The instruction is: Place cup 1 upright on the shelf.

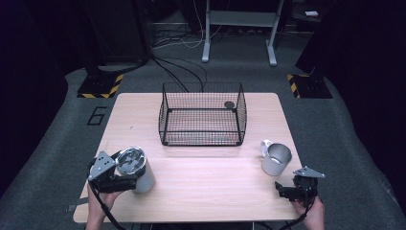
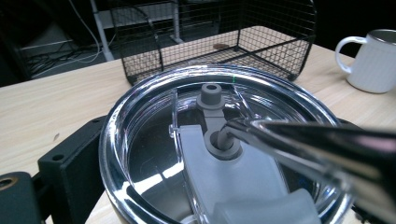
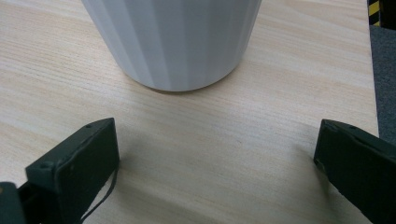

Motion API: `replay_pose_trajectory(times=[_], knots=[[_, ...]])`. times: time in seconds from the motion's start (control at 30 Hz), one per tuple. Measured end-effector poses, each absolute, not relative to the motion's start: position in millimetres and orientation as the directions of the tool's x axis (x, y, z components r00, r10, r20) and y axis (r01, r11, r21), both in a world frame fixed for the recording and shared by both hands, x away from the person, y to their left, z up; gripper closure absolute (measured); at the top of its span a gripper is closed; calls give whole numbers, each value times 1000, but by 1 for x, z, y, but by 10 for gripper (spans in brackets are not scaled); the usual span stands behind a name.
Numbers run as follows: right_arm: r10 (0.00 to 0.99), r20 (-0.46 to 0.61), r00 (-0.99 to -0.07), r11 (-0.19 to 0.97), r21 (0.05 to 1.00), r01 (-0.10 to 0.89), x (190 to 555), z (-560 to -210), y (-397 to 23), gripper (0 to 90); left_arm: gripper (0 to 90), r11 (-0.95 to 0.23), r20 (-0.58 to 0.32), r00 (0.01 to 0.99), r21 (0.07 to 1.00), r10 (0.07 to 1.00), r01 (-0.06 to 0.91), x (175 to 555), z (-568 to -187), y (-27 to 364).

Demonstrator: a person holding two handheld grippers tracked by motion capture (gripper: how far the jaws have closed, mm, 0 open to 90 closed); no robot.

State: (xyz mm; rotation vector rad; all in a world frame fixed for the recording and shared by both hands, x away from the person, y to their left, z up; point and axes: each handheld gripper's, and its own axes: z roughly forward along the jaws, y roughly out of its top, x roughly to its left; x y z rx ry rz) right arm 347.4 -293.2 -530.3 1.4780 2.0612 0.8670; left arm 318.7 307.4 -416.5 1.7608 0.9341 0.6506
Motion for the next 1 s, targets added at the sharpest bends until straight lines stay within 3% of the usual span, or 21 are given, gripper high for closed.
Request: replay_pose_trajectory(times=[1.0], knots=[[949,-1,-314,220,716,662,347,-530,-293,0,41,-265,33,683,934,730,239,351,-381,264]])
